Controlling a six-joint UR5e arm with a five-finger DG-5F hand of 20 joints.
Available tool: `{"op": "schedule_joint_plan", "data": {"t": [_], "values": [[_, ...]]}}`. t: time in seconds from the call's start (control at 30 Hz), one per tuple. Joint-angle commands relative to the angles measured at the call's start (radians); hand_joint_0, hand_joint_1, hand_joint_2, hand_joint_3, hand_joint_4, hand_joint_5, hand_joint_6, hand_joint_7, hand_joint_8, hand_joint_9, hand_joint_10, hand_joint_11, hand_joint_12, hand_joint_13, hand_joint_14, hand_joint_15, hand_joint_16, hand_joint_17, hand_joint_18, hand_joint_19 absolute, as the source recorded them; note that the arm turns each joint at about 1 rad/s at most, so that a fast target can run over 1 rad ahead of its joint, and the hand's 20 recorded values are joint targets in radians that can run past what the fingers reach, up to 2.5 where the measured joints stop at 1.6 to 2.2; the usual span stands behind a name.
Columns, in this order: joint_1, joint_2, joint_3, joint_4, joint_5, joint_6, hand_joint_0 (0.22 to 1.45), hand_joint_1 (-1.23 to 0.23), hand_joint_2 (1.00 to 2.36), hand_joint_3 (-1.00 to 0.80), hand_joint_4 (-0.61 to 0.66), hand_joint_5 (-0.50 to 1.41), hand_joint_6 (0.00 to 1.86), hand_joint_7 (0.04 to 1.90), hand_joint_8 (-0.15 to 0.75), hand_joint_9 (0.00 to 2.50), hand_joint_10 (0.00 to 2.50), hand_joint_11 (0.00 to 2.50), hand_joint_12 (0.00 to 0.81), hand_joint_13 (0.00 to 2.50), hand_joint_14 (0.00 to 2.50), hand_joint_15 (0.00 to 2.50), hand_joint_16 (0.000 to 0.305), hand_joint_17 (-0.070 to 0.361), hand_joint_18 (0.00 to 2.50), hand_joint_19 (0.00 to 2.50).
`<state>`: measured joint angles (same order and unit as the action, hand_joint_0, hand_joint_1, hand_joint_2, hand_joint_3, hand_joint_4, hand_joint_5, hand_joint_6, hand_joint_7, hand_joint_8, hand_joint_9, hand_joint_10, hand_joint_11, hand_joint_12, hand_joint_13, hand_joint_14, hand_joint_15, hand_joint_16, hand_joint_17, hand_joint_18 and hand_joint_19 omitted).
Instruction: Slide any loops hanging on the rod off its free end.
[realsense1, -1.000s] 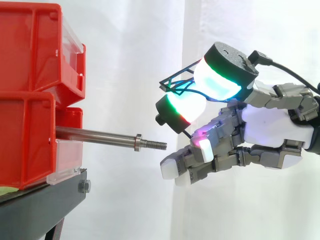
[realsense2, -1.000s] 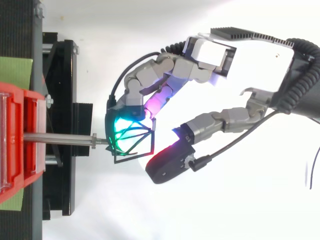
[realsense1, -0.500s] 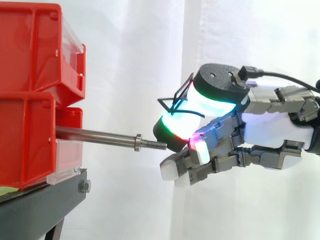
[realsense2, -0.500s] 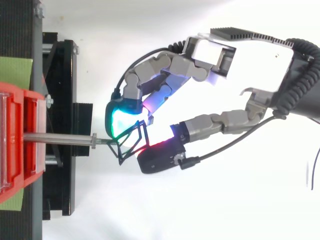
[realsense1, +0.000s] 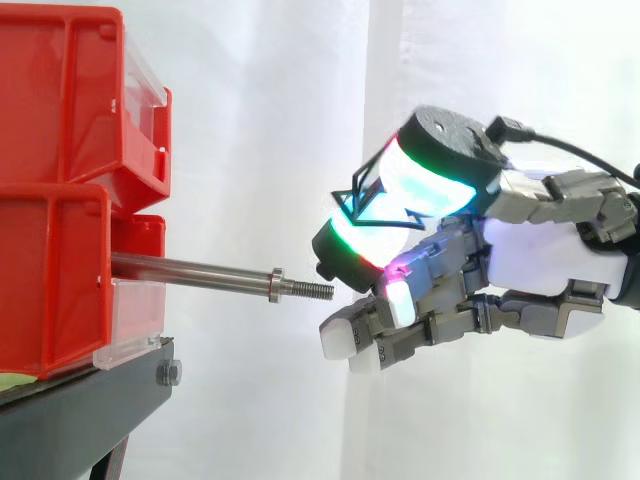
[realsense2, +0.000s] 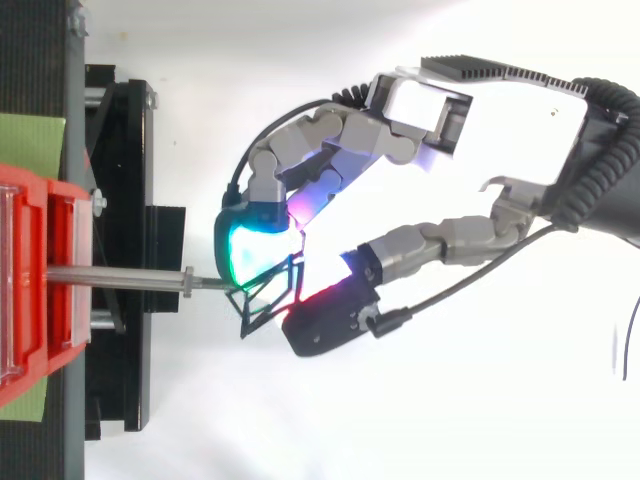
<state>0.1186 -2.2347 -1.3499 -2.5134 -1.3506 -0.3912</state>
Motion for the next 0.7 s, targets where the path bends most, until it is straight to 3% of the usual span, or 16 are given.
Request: {"op": "schedule_joint_plan", "data": {"t": [0.0, 0.13, 0.3, 0.43, 0.67], "values": [[0.001, 0.001, 0.000, 0.001, 0.001, 0.000, 0.58, -0.47, 1.00, -0.50, 0.06, -0.12, 0.84, 1.05, 0.336, 1.04, 0.02, 0.71, 0.336, 0.71, 0.01, 0.33, 0.041, 0.093, 0.56, 0.42], [0.001, 0.000, 0.000, 0.001, 0.001, 0.000, 0.61, -0.44, 1.01, -0.43, 0.10, -0.12, 0.82, 1.07, 0.339, 1.05, 0.02, 0.70, 0.333, 0.69, 0.01, 0.33, 0.040, 0.090, 0.52, 0.44], [0.003, 0.000, 0.000, 0.004, 0.002, 0.000, 0.58, -0.57, 1.02, -0.21, 0.09, -0.11, 0.81, 1.09, 0.353, 1.03, 0.02, 0.71, 0.337, 0.68, 0.01, 0.32, 0.040, 0.089, 0.51, 0.41], [0.004, 0.001, 0.000, 0.007, 0.004, 0.000, 0.58, -0.71, 1.01, -0.06, 0.14, -0.16, 0.88, 1.03, 0.388, 1.02, 0.02, 0.71, 0.393, 0.72, 0.01, 0.30, 0.049, 0.110, 0.56, 0.37], [0.004, 0.000, 0.000, 0.007, 0.008, 0.000, 0.60, -0.75, 1.02, -0.09, 0.06, -0.17, 0.89, 1.07, 0.361, 0.99, 0.02, 0.72, 0.362, 0.68, 0.01, 0.31, 0.044, 0.100, 0.52, 0.37]]}}
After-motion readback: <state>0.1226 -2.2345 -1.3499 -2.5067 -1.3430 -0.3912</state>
